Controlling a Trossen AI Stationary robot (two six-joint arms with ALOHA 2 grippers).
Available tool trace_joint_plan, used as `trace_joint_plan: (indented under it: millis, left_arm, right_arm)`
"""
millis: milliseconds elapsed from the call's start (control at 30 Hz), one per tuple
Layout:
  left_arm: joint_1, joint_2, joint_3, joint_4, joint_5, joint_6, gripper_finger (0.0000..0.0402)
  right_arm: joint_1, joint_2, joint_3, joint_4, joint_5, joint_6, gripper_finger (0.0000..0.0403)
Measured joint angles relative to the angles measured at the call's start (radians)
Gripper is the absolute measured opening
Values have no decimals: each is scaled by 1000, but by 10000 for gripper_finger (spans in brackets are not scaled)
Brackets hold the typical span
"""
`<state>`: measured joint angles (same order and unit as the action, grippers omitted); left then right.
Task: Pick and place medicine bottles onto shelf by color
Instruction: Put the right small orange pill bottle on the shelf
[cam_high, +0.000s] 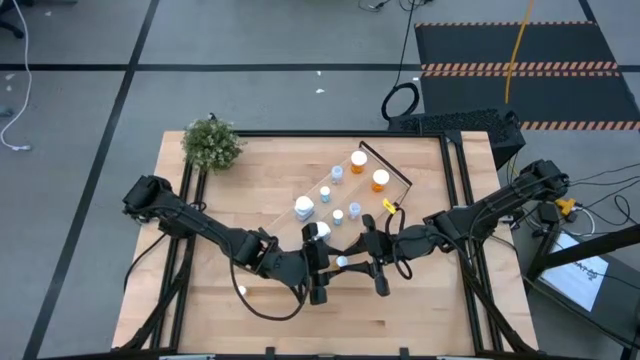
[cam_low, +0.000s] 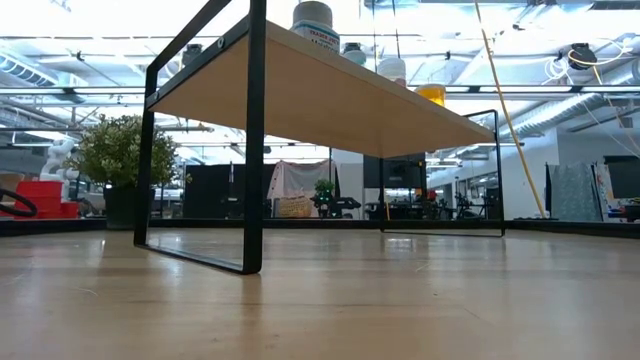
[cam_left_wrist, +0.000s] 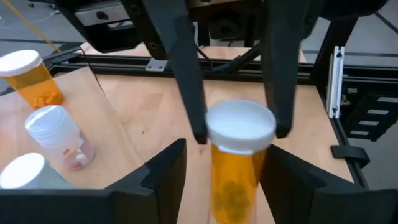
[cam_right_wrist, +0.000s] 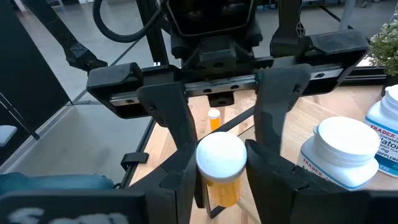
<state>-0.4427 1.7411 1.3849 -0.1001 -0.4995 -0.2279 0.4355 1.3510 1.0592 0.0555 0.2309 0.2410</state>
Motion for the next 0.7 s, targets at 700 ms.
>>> trace_joint_plan:
  millis: [700]
  left_arm:
    - [-1,-10,0,-4,0,16,177]
  right_arm:
    - [0,0,0,-23,2,0,122]
